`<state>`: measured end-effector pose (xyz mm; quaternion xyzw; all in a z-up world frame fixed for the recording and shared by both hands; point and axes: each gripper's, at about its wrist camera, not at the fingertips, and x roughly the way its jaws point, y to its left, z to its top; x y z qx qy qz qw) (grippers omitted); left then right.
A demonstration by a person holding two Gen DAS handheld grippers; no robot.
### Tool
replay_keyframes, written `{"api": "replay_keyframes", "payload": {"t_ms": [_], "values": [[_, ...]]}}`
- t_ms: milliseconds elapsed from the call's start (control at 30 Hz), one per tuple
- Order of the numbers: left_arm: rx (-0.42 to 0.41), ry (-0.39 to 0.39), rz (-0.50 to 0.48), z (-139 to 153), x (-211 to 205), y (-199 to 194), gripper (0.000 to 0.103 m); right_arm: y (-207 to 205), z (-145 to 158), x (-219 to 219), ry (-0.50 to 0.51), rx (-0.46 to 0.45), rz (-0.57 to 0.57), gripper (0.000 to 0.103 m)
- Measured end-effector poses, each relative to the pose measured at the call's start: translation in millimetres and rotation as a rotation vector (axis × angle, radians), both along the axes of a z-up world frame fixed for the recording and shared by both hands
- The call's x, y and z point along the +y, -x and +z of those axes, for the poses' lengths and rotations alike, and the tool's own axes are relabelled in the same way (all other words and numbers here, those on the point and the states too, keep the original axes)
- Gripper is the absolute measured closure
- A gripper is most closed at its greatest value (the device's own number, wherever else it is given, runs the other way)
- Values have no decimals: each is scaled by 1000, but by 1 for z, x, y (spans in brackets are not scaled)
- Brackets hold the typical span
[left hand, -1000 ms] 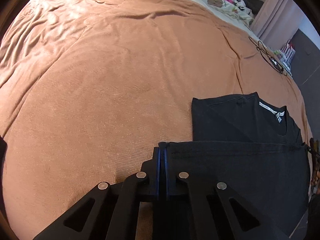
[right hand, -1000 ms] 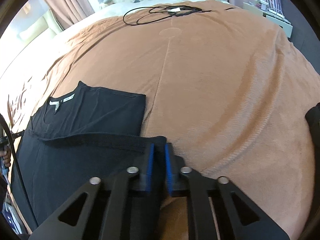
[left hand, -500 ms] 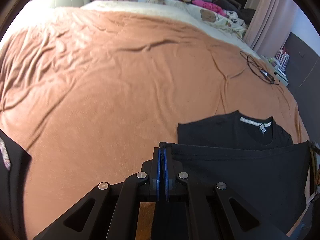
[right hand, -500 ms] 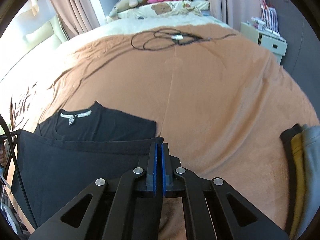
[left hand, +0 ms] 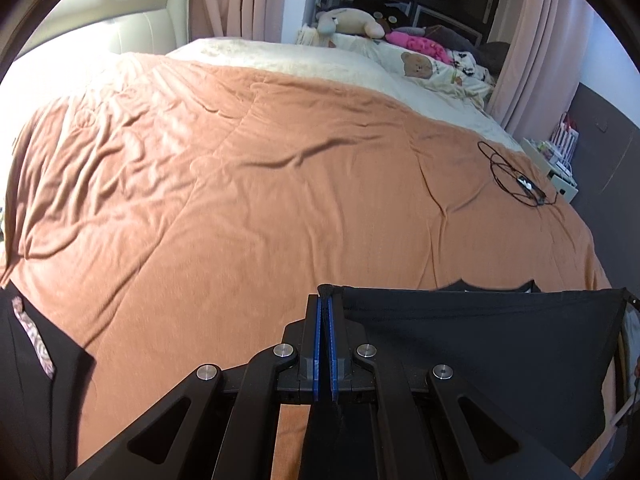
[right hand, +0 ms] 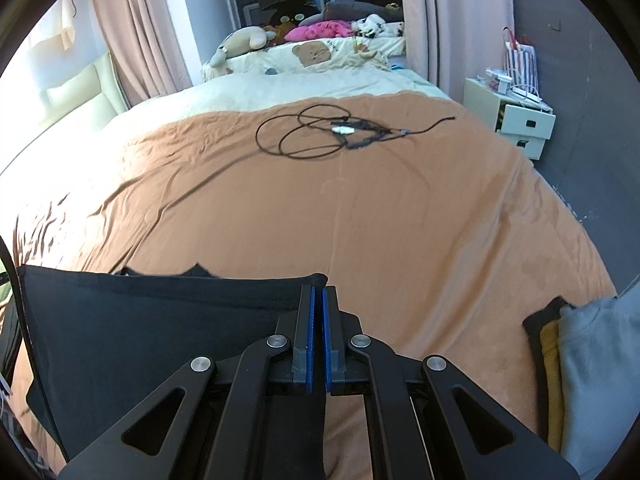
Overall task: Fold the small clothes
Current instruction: 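Lift the held edge with both grippers and fold it toward the collar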
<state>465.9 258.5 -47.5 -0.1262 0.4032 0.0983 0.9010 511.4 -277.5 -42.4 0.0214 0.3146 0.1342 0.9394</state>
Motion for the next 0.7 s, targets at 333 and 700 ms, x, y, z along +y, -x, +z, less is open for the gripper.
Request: {"api": "replay_keyframes", "payload": {"t_ms": [333, 700], "values": [[46, -32, 17, -23, 3, -50, 100, -53, -13, 21, 18, 34, -27, 103], [140, -74, 24, -80, 6, -96, 100, -120, -53, 42, 59, 112, -32, 103]]}}
